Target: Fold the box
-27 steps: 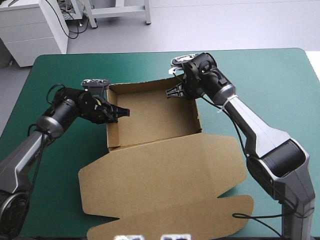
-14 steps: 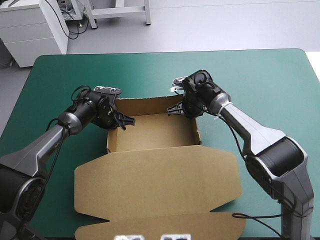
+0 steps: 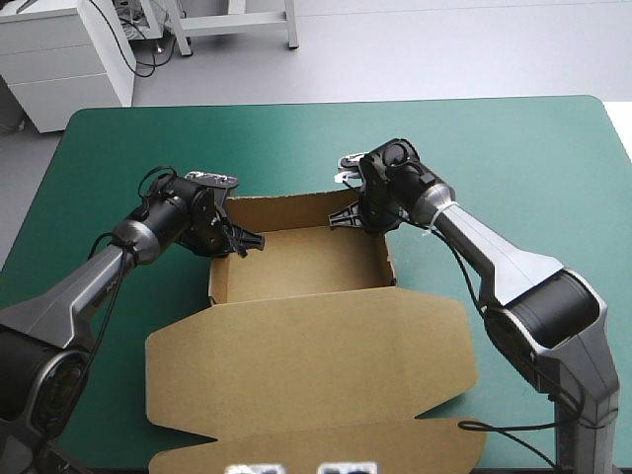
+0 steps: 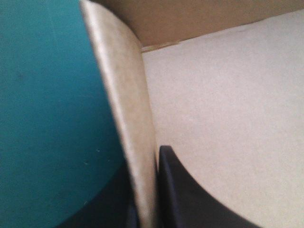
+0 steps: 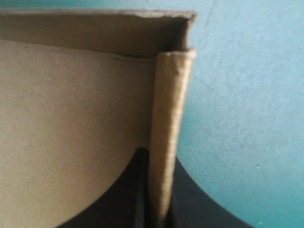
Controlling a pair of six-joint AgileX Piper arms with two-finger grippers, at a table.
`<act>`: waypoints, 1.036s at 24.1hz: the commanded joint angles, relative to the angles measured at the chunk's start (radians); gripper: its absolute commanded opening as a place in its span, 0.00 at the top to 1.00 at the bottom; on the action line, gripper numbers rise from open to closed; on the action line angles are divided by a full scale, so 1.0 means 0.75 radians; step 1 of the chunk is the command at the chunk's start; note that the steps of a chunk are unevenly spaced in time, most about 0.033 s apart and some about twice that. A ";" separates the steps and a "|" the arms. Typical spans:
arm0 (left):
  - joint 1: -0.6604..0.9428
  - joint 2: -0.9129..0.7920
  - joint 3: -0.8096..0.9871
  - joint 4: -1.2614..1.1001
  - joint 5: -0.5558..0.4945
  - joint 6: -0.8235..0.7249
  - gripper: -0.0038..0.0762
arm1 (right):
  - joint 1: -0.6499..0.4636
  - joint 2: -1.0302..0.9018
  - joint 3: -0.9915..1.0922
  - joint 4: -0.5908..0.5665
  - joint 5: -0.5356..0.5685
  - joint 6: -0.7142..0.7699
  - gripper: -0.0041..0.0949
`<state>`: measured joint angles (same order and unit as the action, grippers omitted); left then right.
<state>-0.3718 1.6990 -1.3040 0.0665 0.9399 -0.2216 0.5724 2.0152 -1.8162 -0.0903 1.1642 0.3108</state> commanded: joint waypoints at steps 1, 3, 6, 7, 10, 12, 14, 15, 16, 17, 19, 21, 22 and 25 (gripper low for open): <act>-0.032 -0.048 -0.030 -0.165 0.000 0.107 0.96 | 0.034 -0.055 -0.022 0.120 -0.024 -0.088 0.98; -0.032 -0.048 -0.030 -0.165 -0.019 0.125 0.96 | 0.034 -0.055 -0.022 0.083 0.018 -0.097 0.97; -0.032 -0.048 -0.030 -0.168 -0.028 0.155 0.96 | 0.034 -0.055 -0.022 -0.016 0.102 -0.097 0.95; -0.032 -0.048 -0.030 -0.170 -0.025 0.176 0.96 | 0.034 -0.055 -0.019 -0.062 0.114 -0.097 0.92; -0.032 -0.048 -0.030 -0.170 0.000 0.204 0.92 | 0.034 -0.059 -0.019 -0.096 0.112 -0.097 0.79; -0.032 -0.048 -0.030 -0.168 0.009 0.218 0.80 | 0.034 -0.059 -0.022 -0.123 0.112 -0.097 0.59; -0.032 -0.048 -0.030 -0.171 0.020 0.218 0.68 | 0.034 -0.059 -0.022 -0.136 0.112 -0.097 0.49; -0.032 -0.048 -0.030 -0.177 0.020 0.218 0.61 | 0.034 -0.061 -0.022 -0.146 0.112 -0.097 0.46; -0.032 -0.048 -0.030 -0.177 0.020 0.218 0.53 | 0.034 -0.061 -0.022 -0.157 0.112 -0.097 0.43; -0.032 -0.051 -0.033 -0.177 0.018 0.218 0.39 | 0.034 -0.064 -0.022 -0.189 0.112 -0.097 0.42; -0.032 -0.054 -0.060 -0.177 0.021 0.218 0.27 | 0.034 -0.076 -0.030 -0.245 0.112 -0.097 0.42; -0.032 -0.062 -0.121 -0.175 0.030 0.218 0.26 | 0.034 -0.093 -0.076 -0.245 0.112 -0.118 0.43; -0.032 -0.067 -0.177 -0.171 0.056 0.218 0.26 | 0.034 -0.105 -0.128 -0.223 0.112 -0.133 0.44; -0.032 -0.068 -0.316 -0.089 0.179 0.218 0.26 | 0.034 -0.141 -0.247 -0.203 0.112 -0.133 0.44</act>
<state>-0.3915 1.7039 -1.4526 -0.0384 1.0303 -0.0589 0.5983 2.0021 -1.9193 -0.2261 1.2387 0.2216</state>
